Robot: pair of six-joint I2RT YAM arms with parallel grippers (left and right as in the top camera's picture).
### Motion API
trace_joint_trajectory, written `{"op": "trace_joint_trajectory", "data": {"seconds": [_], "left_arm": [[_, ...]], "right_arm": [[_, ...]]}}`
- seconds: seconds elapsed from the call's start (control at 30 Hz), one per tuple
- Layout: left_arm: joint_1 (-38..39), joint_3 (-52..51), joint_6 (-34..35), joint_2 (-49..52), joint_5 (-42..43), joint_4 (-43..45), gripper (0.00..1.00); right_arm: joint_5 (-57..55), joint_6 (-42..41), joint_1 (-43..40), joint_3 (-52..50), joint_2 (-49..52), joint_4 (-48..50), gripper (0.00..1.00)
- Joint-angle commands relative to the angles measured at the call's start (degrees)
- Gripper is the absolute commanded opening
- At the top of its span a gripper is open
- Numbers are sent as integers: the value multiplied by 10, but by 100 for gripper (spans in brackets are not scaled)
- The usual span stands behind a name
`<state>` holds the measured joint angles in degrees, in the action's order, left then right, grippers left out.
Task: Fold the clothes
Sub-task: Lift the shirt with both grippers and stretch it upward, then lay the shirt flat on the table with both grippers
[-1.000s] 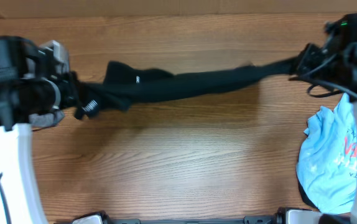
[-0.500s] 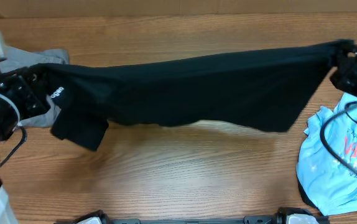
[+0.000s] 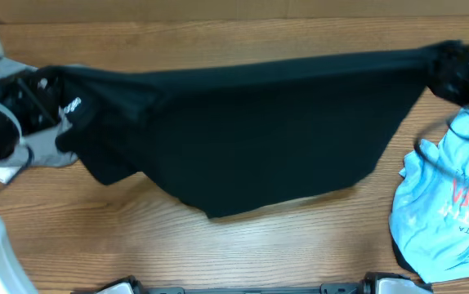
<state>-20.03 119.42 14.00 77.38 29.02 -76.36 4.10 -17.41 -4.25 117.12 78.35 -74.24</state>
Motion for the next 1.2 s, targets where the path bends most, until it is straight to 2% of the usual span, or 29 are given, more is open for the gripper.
{"op": "trace_joint_trajectory", "data": {"seconds": [0.0,0.2,0.33,0.5,0.57,0.63,0.73,0.83,0.97,1.03,1.17], "left_arm": [[24,8,-23,57,11,25,4],[101,8,-44,167,1,112,4],[127,8,-51,227,-28,257,4],[105,15,56,241,-60,461,4],[89,36,101,241,-58,522,4],[78,61,115,241,-38,544,4],[68,102,105,240,11,509,4],[70,116,51,240,35,355,4],[82,99,-5,253,-7,129,4],[93,79,-26,268,-42,42,4],[123,7,-74,308,-50,-54,4]], "right_arm": [[-3,12,-3,9,65,4,4],[-3,12,-3,9,185,75,4],[-4,-16,-4,9,235,202,4],[-25,-39,-4,33,227,343,4],[-42,-39,-4,61,223,355,4],[-64,-38,-4,94,221,344,4],[-107,-29,-4,130,221,291,4],[-137,-1,-4,129,223,195,4],[-146,-1,-4,109,239,57,4],[-146,-2,-4,87,253,-2,4],[-146,-2,-4,-1,273,-77,4]]}}
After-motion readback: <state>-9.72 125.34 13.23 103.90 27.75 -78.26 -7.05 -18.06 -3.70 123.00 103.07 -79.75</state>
